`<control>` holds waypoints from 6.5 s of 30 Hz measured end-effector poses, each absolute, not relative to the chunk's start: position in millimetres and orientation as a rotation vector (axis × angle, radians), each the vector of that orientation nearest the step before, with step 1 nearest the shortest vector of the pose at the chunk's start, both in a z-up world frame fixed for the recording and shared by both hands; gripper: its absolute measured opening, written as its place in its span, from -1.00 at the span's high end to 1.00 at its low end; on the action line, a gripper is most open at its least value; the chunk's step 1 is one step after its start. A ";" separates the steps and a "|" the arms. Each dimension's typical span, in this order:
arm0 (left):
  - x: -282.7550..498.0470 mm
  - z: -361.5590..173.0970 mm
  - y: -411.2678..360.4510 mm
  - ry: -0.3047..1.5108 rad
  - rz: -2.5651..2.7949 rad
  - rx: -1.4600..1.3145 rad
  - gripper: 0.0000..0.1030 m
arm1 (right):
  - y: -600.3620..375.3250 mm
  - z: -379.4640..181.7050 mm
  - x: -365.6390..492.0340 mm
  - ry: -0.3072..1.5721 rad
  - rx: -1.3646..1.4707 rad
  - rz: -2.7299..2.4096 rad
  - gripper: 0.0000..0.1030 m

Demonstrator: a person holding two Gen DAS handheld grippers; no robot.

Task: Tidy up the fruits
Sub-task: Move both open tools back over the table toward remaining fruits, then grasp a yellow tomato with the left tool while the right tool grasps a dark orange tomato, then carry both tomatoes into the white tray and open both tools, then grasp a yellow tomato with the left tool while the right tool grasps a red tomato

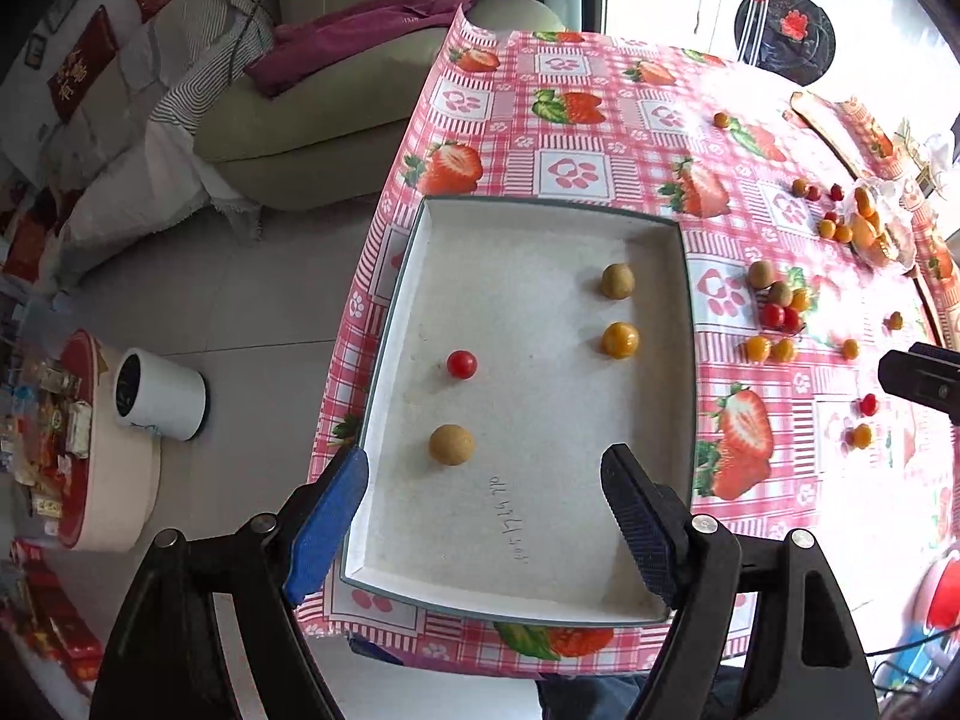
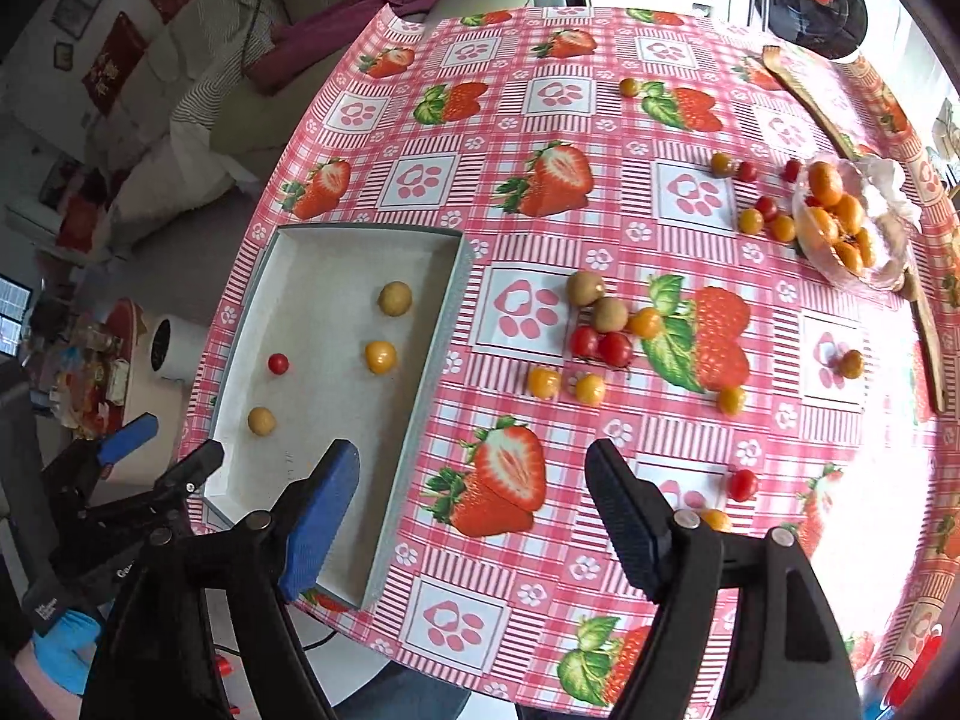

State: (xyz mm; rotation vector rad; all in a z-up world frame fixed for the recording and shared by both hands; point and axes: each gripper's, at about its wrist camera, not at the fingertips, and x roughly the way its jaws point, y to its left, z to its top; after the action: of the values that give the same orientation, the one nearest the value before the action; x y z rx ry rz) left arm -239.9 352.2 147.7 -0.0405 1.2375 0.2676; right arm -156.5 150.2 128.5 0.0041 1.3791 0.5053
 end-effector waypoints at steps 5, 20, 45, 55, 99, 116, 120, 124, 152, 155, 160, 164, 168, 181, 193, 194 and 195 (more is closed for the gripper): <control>-240.6 190.7 312.3 1.165 0.228 -0.024 -0.58 | 97.0 154.6 -170.9 1.341 0.020 0.469 -0.57; -229.4 192.5 224.8 1.194 0.120 -0.005 -0.58 | -13.1 145.6 -194.5 1.409 0.087 0.316 -0.58; -126.2 36.9 174.7 1.324 0.046 -0.018 -0.35 | -28.9 38.9 -111.9 1.432 0.094 0.078 -0.57; -123.8 19.9 159.0 1.280 0.169 -0.025 -0.35 | -53.2 9.7 -64.9 1.373 0.059 0.055 -0.46; -163.0 15.9 167.4 1.248 0.151 -0.091 0.61 | -19.4 27.9 -85.7 1.371 0.095 0.206 0.51; -177.3 55.1 219.8 1.192 0.185 -0.191 0.61 | 28.4 46.7 -99.3 1.366 0.068 0.314 0.51; -190.7 62.4 246.5 1.174 0.227 -0.208 0.61 | 56.3 50.5 -105.1 1.366 0.042 0.362 0.51; -206.3 65.8 277.4 1.164 0.284 -0.223 0.61 | 90.5 53.4 -111.6 1.372 0.019 0.423 0.51; -274.6 19.5 395.1 1.246 0.504 -0.304 0.60 | 299.6 3.2 -155.3 1.506 -0.197 0.717 0.50; -270.8 18.4 395.7 1.254 0.496 -0.294 0.60 | 299.3 0.6 -155.0 1.503 -0.195 0.704 0.50; -267.3 18.3 393.3 1.268 0.489 -0.267 0.58 | 301.1 -0.3 -153.0 1.509 -0.184 0.705 0.34; -265.5 20.1 392.4 1.277 0.488 -0.262 0.58 | 295.0 9.8 -152.2 1.487 -0.132 0.722 -0.19; -264.9 22.1 390.6 1.280 0.474 -0.253 0.58 | 284.7 27.6 -150.6 1.448 -0.079 0.738 -0.32; -259.5 50.2 383.3 1.215 0.443 -0.217 -0.73 | 195.6 53.1 -148.0 1.403 0.013 0.575 -0.48; -203.2 86.6 273.4 1.147 0.165 -0.045 -0.73 | 70.1 38.6 -143.2 1.455 0.059 0.295 -0.48; -197.8 87.4 264.1 1.145 0.142 -0.035 -0.73 | 61.6 37.2 -141.9 1.457 0.068 0.276 -0.48; -192.4 87.4 254.8 1.145 0.121 -0.023 -0.73 | 53.8 36.4 -141.0 1.460 0.075 0.261 -0.48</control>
State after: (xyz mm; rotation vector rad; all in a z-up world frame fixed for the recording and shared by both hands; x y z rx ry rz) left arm -192.4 254.8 87.4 -0.0233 1.1451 0.1213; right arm -141.0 53.8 36.4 0.0747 1.4603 0.2607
